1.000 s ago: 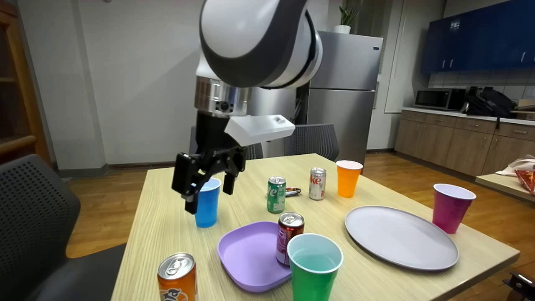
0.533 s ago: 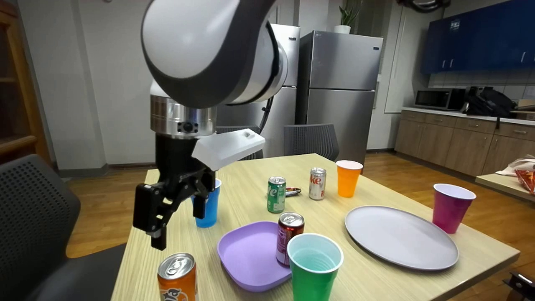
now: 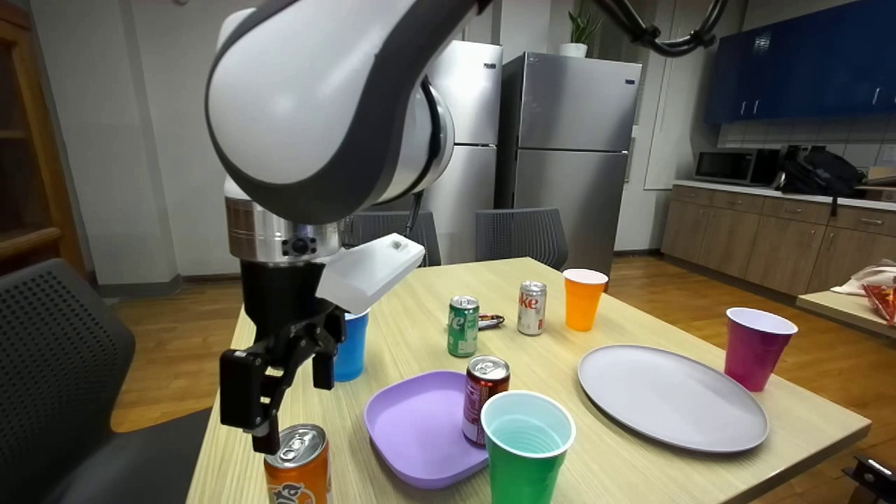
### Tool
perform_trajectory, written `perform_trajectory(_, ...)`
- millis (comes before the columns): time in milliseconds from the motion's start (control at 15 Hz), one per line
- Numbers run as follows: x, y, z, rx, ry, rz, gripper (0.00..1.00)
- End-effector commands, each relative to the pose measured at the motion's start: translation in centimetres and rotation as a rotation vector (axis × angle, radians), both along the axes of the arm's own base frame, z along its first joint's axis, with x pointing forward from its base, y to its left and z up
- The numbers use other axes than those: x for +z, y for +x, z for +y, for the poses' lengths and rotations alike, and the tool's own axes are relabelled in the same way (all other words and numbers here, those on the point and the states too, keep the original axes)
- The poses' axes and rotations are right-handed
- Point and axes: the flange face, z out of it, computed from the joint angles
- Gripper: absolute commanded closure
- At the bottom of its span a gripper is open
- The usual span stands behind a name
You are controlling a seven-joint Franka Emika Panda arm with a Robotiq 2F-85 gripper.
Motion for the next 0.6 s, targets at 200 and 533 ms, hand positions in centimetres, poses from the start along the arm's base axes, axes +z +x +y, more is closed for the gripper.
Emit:
perform_trajectory(200,-1.5,0.0,1.2,0.052,-0.03,0.004,0.0)
perform_trajectory(533,-2.8,-0.5,1.4,0.068,-0.058,0.004,0.0)
